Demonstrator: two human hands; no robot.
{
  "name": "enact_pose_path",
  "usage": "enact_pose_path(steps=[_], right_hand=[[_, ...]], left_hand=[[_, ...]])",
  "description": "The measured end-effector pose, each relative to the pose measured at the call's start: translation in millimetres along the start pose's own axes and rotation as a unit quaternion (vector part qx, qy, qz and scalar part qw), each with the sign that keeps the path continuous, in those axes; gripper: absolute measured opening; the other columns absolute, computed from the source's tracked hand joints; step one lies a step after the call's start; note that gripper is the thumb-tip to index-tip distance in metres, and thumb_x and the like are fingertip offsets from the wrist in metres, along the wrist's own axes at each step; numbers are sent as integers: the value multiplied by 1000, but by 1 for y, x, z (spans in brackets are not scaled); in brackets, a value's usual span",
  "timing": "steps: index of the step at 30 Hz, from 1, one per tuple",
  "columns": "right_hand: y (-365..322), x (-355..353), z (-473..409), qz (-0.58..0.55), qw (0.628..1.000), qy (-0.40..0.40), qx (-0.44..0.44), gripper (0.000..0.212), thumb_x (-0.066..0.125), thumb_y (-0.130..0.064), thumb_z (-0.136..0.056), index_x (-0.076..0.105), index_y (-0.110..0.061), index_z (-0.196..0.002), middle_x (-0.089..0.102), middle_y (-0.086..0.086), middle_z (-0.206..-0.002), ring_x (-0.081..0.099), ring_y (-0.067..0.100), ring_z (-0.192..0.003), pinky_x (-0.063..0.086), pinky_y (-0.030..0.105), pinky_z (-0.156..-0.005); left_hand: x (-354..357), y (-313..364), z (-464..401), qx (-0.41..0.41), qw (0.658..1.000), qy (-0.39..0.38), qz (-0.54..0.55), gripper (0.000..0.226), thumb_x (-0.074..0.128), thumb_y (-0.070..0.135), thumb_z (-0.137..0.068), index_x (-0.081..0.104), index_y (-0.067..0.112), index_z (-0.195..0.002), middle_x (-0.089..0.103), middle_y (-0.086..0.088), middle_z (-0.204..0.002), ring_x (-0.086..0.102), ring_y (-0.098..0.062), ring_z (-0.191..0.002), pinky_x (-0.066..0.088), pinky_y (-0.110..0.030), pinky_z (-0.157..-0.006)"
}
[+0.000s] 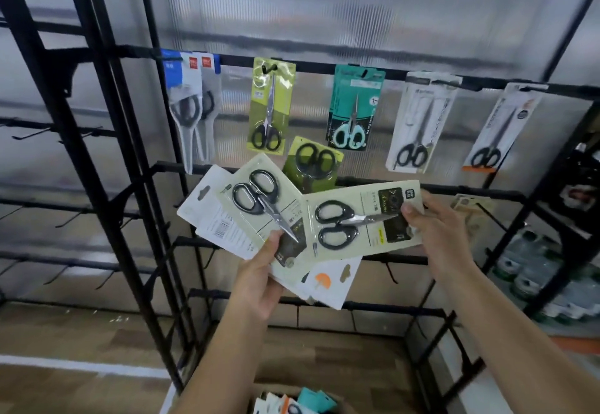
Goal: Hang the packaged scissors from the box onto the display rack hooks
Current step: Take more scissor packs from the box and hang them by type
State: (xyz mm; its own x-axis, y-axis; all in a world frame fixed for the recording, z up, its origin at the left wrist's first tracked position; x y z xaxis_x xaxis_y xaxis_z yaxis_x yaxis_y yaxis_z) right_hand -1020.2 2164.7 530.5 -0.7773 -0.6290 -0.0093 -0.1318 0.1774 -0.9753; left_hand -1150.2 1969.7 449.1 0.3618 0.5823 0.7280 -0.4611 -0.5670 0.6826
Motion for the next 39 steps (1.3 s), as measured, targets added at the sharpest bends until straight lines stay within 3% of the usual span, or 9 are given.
enact_pose_path(steps=[6, 11, 15, 17, 20, 23, 27, 36, 39], right_hand=[[3, 40, -8, 129, 991, 4, -32, 26, 59, -18, -90, 60, -30, -113, 66, -7, -93, 61, -10, -71, 43, 4, -55], [29, 76, 1, -64, 992, 2, 109, 42, 69, -3, -79, 46, -20, -111, 66, 3, -98, 66, 17, -81, 52, 28, -58], [60, 76, 8, 2, 994, 61, 87, 50, 65, 6, -79, 44, -37, -96, 65, -9, -88, 63, -5, -70, 44, 11, -52], [68, 58, 5, -21, 988, 116, 96, 62, 62, 10, -80, 43, -38, -114, 66, -5, -93, 62, -2, -71, 43, 10, -48], [78, 16, -11, -7, 983, 166, 84, 77, 55, 16, -81, 30, -24, -141, 63, 5, -112, 62, 10, -89, 50, 17, -63], [83, -31, -29, 73, 977, 188, 72, 78, 51, 17, -82, 24, -17, -147, 52, 5, -129, 56, 16, -102, 46, 19, -84], [96, -81, -59, 176, 971, 134, 92, 72, 46, 22, -81, 31, -9, -144, 48, -2, -114, 51, 11, -88, 36, 3, -55], [132, -127, -123, 199, 969, 49, 137, 78, 51, 16, -82, 34, -28, -144, 34, 0, -149, 51, 18, -110, 49, 32, -87], [139, -132, -141, 212, 968, 40, 130, 75, 56, 14, -81, 38, -27, -142, 39, 2, -146, 54, 15, -101, 46, 20, -76]], left_hand=[[-12, -10, -2, 2, 1000, 27, -16, 31, 71, 11, -68, 75, 18, -98, 74, -4, -102, 71, -20, -89, 58, -34, -63], [-33, -25, -6, -15, 993, 120, 4, 42, 70, 5, -71, 64, 13, -112, 73, -4, -101, 72, -17, -83, 59, -37, -73], [-38, -43, -7, -58, 992, 112, -14, 48, 73, 13, -64, 65, 15, -112, 72, -6, -106, 69, -24, -95, 51, -49, -89], [-37, -52, -10, -69, 991, 115, 1, 42, 71, 10, -67, 66, 14, -108, 74, -6, -101, 71, -21, -87, 55, -45, -81], [-36, -63, -18, -86, 987, 132, 16, 26, 67, 4, -76, 67, 14, -100, 74, -6, -96, 72, -19, -74, 59, -38, -62], [-28, -70, -25, -95, 986, 133, 10, 37, 67, 7, -74, 65, 13, -110, 70, -11, -110, 69, -25, -89, 56, -46, -76], [-7, -85, -34, -104, 985, 135, -14, 41, 60, 12, -85, 57, 10, -126, 63, -15, -122, 61, -33, -105, 51, -47, -80], [46, -116, -58, -31, 995, 89, -21, 34, 60, 16, -76, 62, 14, -110, 75, -2, -95, 72, -15, -78, 58, -32, -58], [56, -125, -62, -18, 997, 74, -33, 23, 57, 17, -82, 64, 17, -104, 75, -2, -93, 72, -16, -78, 58, -32, -59]])
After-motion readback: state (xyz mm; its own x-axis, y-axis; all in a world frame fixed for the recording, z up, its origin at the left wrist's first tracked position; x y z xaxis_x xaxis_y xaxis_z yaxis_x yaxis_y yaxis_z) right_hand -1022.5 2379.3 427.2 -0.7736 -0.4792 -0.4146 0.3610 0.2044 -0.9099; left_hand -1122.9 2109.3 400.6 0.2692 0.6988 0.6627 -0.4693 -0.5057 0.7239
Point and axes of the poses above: each hand's wrist, its own z-axis away from the middle knuckle, its own x-axis out of the palm, y = z × x, the point moved 3 cm from there along -z, towards the middle knuckle
